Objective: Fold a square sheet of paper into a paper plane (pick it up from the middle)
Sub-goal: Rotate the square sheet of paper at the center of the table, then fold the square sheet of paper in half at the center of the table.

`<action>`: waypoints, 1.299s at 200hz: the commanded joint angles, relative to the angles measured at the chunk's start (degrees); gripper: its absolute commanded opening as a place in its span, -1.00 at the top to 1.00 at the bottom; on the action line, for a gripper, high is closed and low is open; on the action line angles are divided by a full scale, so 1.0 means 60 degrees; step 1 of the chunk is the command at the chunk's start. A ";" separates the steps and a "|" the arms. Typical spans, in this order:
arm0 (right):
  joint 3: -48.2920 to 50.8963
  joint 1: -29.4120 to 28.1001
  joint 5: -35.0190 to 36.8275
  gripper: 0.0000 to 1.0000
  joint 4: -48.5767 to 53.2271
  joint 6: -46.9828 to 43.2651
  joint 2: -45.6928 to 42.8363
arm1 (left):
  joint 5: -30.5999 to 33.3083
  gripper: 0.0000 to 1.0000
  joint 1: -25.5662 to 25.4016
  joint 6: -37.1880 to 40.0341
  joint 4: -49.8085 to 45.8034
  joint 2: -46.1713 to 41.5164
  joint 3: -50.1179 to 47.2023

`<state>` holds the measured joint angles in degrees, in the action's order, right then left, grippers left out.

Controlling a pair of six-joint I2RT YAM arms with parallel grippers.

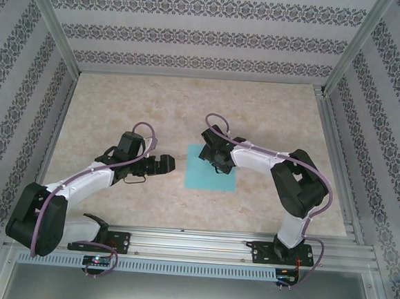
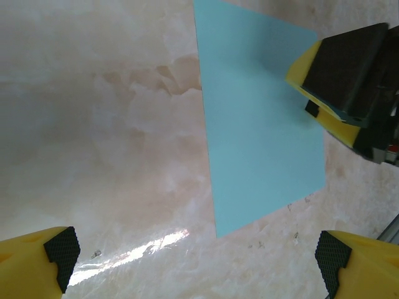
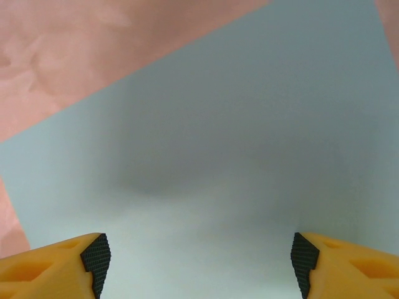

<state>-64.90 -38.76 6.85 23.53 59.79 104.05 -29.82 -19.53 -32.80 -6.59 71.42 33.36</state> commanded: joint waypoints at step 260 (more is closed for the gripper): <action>-0.2158 -0.0345 -0.1052 -0.90 0.3307 -0.2825 0.2962 | 0.1218 -1.00 -0.0113 0.0002 -0.0293 -0.0692 0.0079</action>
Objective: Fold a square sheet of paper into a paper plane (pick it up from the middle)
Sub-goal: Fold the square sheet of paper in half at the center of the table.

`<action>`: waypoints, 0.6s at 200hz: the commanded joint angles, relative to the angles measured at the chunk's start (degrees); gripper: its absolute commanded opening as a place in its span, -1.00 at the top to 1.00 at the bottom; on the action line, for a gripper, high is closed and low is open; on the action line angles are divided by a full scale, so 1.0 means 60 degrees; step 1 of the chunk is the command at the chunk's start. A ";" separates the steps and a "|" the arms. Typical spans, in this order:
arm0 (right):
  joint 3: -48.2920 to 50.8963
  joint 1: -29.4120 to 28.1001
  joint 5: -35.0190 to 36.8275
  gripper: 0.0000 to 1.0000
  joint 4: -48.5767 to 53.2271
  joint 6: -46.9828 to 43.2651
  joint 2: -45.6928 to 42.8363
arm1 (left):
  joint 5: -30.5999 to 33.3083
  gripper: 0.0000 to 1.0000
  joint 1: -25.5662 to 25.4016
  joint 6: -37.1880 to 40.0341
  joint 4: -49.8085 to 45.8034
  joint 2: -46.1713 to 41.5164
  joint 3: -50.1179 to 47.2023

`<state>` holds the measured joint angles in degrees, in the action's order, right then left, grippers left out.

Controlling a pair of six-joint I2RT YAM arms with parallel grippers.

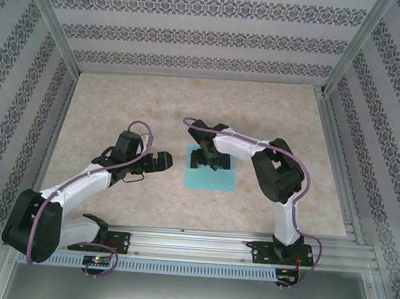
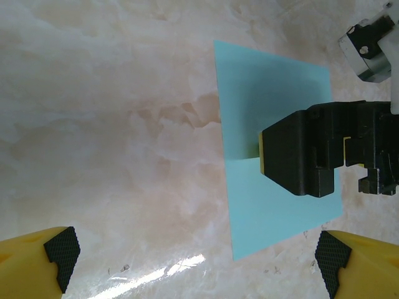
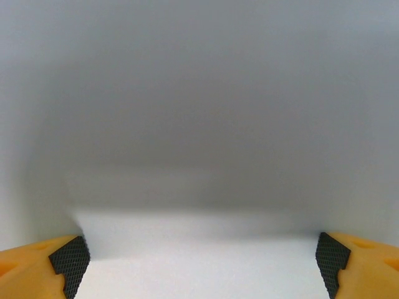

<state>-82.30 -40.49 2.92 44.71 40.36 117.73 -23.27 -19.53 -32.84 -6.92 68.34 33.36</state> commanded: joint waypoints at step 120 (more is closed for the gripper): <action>0.0142 -0.0052 0.0068 0.09 -0.0156 -0.0228 -0.0708 | 0.0195 -1.00 -0.0114 0.0024 -0.0466 -0.0294 0.0061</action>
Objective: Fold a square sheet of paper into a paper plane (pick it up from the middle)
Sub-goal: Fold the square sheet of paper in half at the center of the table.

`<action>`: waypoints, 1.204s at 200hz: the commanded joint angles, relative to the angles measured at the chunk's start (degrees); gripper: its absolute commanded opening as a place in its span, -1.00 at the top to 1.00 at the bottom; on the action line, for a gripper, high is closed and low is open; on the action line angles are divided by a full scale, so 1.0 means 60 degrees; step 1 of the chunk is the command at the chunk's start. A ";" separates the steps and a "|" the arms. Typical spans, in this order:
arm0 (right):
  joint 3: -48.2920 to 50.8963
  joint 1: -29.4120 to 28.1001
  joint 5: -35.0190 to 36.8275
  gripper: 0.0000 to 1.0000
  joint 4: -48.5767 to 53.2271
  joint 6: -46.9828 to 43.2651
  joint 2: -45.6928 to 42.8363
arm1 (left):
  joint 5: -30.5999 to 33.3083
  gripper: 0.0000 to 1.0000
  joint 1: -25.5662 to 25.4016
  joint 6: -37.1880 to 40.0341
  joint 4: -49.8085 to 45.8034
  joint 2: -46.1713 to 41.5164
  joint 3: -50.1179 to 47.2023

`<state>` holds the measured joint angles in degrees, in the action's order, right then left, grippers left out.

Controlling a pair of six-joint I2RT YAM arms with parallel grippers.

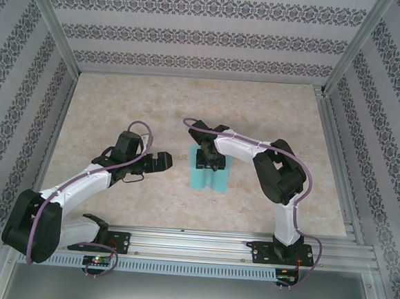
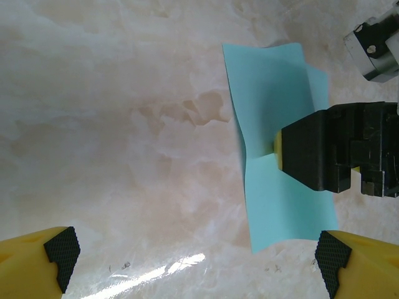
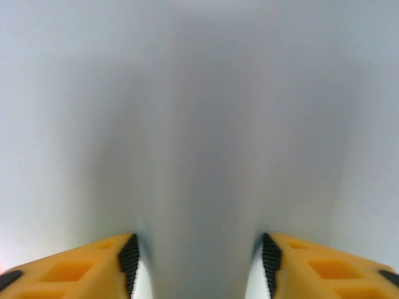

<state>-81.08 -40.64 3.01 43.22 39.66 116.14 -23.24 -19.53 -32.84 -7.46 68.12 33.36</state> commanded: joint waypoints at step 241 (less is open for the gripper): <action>0.4825 0.1281 -0.3893 0.22 -0.8014 0.3117 -0.2085 | -0.0119 -1.00 -0.0114 -0.0759 0.0288 -0.0441 -0.0030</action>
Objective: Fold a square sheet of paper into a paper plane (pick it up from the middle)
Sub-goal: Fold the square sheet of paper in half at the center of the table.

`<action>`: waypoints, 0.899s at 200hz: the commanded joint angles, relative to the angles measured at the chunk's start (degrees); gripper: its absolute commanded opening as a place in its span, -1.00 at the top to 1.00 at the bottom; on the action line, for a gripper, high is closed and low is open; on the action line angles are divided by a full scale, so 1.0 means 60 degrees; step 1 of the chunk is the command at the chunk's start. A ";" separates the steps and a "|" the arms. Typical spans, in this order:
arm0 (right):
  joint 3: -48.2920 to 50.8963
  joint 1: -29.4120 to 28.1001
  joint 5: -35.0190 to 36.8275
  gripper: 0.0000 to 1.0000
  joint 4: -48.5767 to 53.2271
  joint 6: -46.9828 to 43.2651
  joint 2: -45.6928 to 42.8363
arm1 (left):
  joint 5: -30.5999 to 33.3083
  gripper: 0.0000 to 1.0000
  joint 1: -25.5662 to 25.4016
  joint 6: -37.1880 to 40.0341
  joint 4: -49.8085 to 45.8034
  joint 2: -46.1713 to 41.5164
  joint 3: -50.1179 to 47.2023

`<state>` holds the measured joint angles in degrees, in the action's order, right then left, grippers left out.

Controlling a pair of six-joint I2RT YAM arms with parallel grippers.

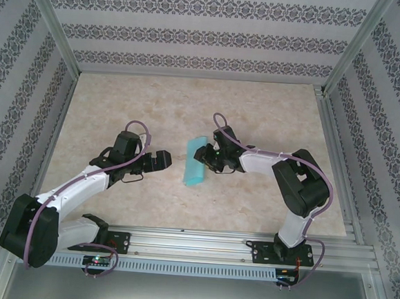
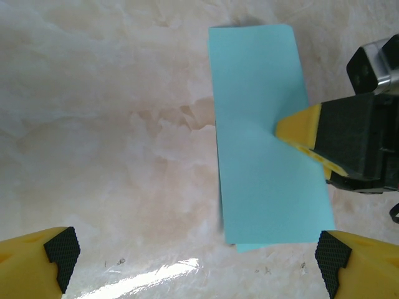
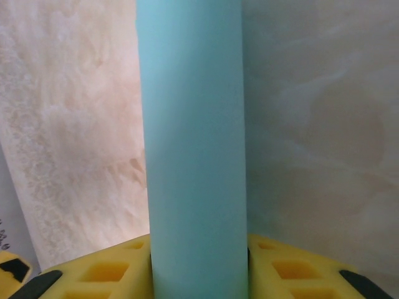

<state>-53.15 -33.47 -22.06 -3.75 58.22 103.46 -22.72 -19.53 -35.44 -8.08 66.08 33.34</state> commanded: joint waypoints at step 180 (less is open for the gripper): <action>-0.0835 0.0203 0.1686 -0.13 0.3821 -0.1857 -0.0647 | -0.1181 -0.98 -0.0249 -0.0574 0.0739 0.0721 0.0439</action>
<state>-55.42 -32.73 -16.51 10.72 51.00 100.62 -27.46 -19.59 -38.24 -6.37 68.86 33.43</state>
